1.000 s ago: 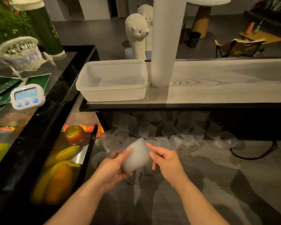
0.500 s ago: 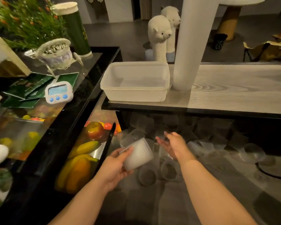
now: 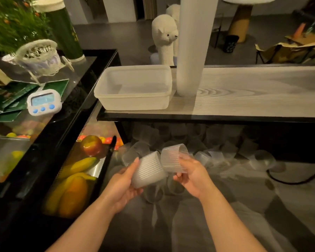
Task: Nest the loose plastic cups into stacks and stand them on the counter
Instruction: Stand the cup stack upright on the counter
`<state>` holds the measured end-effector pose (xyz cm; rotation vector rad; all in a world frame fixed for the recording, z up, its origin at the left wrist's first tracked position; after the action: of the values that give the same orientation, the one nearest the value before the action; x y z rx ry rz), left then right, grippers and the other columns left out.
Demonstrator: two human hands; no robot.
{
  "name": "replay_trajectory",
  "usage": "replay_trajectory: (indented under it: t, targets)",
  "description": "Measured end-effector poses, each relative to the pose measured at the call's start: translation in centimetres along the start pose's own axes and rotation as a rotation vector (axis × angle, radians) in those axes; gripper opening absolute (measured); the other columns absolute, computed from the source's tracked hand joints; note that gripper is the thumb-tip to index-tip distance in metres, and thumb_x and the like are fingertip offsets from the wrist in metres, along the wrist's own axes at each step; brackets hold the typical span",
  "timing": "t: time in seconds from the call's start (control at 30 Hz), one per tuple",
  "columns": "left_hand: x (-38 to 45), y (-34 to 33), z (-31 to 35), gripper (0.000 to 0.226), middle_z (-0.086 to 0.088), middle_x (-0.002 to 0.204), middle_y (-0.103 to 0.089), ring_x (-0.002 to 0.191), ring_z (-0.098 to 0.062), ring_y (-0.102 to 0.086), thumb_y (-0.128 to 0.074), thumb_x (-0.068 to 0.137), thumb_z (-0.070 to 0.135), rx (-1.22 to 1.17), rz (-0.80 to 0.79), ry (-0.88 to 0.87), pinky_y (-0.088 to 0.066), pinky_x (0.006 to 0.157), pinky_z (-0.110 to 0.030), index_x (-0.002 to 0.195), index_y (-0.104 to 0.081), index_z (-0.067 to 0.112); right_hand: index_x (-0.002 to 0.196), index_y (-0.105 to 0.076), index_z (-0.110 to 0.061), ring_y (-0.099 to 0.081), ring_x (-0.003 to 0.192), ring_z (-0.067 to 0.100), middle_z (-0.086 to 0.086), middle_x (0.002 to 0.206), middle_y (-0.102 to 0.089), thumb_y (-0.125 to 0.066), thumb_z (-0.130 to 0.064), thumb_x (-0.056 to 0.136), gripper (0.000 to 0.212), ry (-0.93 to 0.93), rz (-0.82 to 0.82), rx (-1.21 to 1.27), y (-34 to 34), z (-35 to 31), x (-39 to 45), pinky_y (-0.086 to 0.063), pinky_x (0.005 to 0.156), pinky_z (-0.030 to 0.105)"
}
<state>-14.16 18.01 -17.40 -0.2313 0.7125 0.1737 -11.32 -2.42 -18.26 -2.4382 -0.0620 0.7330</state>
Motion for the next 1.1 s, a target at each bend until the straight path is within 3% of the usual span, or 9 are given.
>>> replay_trajectory:
  t: [0.17, 0.27, 0.4, 0.5, 0.6, 0.73, 0.9, 1.03, 1.1]
  targets:
    - [-0.7, -2.2, 0.2, 0.065, -0.015, 0.111, -0.070, 0.100, -0.030, -0.067, -0.074, 0.070, 0.055, 0.077, -0.072, -0.022, -0.054, 0.071, -0.035, 0.118, -0.063, 0.013, 0.112, -0.068, -0.014, -0.046, 0.044, 0.006, -0.003, 0.066, -0.066, -0.059, -0.004, 0.090, 0.026, -0.024, -0.111, -0.375, 0.6, -0.4, -0.8, -0.049, 0.044, 0.021]
    - [-1.1, -3.0, 0.0, 0.067, -0.015, 0.111, -0.069, 0.100, -0.029, -0.066, -0.075, 0.067, 0.055, 0.141, -0.091, -0.033, -0.052, 0.068, -0.034, 0.118, -0.064, 0.014, 0.119, -0.065, -0.016, -0.045, 0.045, 0.008, 0.002, 0.075, -0.064, -0.064, -0.017, 0.083, 0.037, -0.075, -0.169, -0.570, 1.4, 0.1, -0.7, -0.048, 0.043, 0.022]
    - [-1.3, -3.2, 0.3, 0.060, -0.013, 0.109, -0.069, 0.099, -0.026, -0.066, -0.071, 0.072, 0.053, 0.176, -0.114, -0.054, -0.052, 0.072, -0.034, 0.118, -0.064, 0.016, 0.120, -0.058, -0.020, -0.061, 0.059, 0.017, 0.009, 0.094, -0.066, -0.053, -0.036, 0.098, 0.028, -0.118, -0.188, -0.693, 1.2, 1.3, -0.1, -0.055, 0.055, 0.030]
    - [-1.4, -3.2, 0.6, 0.059, -0.016, 0.115, -0.066, 0.102, -0.028, -0.065, -0.071, 0.075, 0.049, 0.121, -0.106, -0.044, -0.054, 0.074, -0.034, 0.121, -0.060, 0.015, 0.086, -0.063, -0.030, -0.063, 0.084, 0.023, 0.008, 0.096, -0.068, -0.056, -0.041, 0.095, 0.016, 0.046, 0.343, -0.515, 3.6, 0.9, 1.8, -0.055, 0.080, 0.039]
    - [-1.4, -3.0, 0.6, 0.059, -0.017, 0.116, -0.064, 0.100, -0.028, -0.065, -0.072, 0.076, 0.048, 0.075, -0.090, -0.025, -0.054, 0.072, -0.033, 0.122, -0.059, 0.014, 0.089, -0.063, -0.035, -0.064, 0.087, 0.027, 0.011, 0.110, -0.067, -0.058, -0.030, 0.090, 0.007, 0.229, 0.769, -0.482, 7.8, 0.5, 3.2, -0.056, 0.083, 0.043]
    - [-1.4, -2.4, 0.5, 0.051, -0.016, 0.111, -0.065, 0.094, -0.027, -0.064, -0.070, 0.080, 0.044, 0.040, -0.048, -0.006, -0.052, 0.068, -0.032, 0.120, -0.060, 0.015, 0.129, -0.055, -0.020, -0.058, 0.063, 0.019, 0.015, 0.108, -0.062, -0.055, -0.007, 0.097, 0.035, 0.099, 0.563, -0.099, 10.1, 0.0, 5.7, -0.050, 0.046, 0.023]
    - [-1.2, -2.1, 0.5, 0.049, -0.016, 0.111, -0.067, 0.095, -0.028, -0.066, -0.070, 0.081, 0.044, 0.047, -0.038, -0.011, -0.054, 0.068, -0.033, 0.120, -0.059, 0.015, 0.125, -0.061, 0.000, -0.063, 0.071, 0.020, 0.014, 0.090, -0.066, -0.061, 0.000, 0.093, 0.032, 0.115, 0.578, 0.036, 11.1, -0.8, 6.1, -0.055, 0.051, 0.020]
    - [-1.0, -2.2, 0.6, 0.042, -0.011, 0.099, -0.069, 0.088, -0.025, -0.066, -0.069, 0.085, 0.040, 0.035, -0.034, -0.019, -0.053, 0.069, -0.034, 0.117, -0.062, 0.013, 0.117, -0.065, -0.022, -0.059, 0.066, 0.014, 0.005, 0.095, -0.065, -0.063, -0.010, 0.093, 0.027, 0.270, 0.672, -0.125, 10.0, -2.0, 2.1, -0.055, 0.059, 0.023]
    - [-0.9, -2.5, 0.5, 0.047, -0.012, 0.103, -0.068, 0.093, -0.026, -0.066, -0.072, 0.080, 0.043, 0.057, -0.040, -0.018, -0.054, 0.074, -0.036, 0.117, -0.061, 0.015, 0.119, -0.062, -0.033, -0.057, 0.063, 0.012, 0.002, 0.090, -0.065, -0.065, -0.011, 0.092, 0.034, 0.341, 0.600, -0.124, 9.0, -2.6, -0.6, -0.054, 0.063, 0.024]
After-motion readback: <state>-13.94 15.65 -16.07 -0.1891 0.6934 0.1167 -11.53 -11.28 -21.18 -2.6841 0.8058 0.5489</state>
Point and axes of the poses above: each hand's wrist, its own x-axis towards the middle knuckle, its own y-axis out of the back of the hand, z = x × y, the point moved 3 cm from there along x, towards the middle knuckle
